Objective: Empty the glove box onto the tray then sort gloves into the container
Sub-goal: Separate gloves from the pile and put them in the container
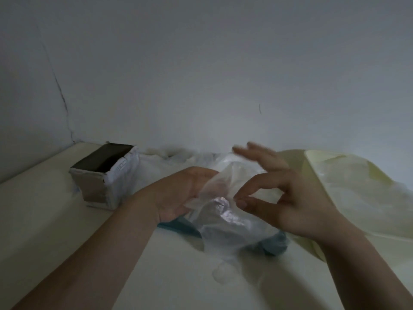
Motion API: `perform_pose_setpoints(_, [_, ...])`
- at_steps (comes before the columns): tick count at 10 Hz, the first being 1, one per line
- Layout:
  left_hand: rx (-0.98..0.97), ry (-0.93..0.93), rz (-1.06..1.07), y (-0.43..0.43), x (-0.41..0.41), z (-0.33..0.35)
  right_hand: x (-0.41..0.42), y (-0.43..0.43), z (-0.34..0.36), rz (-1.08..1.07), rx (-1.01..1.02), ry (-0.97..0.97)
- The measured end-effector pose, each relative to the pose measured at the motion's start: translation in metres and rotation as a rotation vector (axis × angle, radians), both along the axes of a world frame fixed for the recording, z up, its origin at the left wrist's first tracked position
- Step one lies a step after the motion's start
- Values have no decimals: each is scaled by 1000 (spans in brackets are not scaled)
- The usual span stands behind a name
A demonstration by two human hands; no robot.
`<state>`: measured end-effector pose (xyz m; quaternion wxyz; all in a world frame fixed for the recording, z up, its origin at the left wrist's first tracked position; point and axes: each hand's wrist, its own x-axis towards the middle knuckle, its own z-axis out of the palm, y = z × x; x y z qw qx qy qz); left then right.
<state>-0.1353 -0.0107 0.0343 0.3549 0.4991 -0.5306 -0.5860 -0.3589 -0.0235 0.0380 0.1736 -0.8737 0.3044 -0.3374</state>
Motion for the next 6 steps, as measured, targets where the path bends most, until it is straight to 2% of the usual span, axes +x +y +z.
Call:
perform_pose_setpoints(1, [-36, 219, 34, -8, -4, -2, 0, -2, -3, 6, 189, -133])
perform_pose_setpoints(2, [-16, 515, 4, -17, 1, -12, 2, -8, -7, -79, 386, -356])
perform_pose_setpoints(3, [-2, 542, -84, -23, 0, -18, 1, -14, -12, -188, 539, -498])
perform_pose_setpoints(4, [-82, 411, -63, -25, -4, -31, 0, -14, -13, -215, 588, -489])
perform_pose_setpoints(5, [-54, 425, 94, -25, -7, -35, -2, -13, -10, -225, 544, -413])
perform_pose_setpoints(6, [-16, 513, 262, -28, -7, -32, -15, -11, 2, -325, 393, -445])
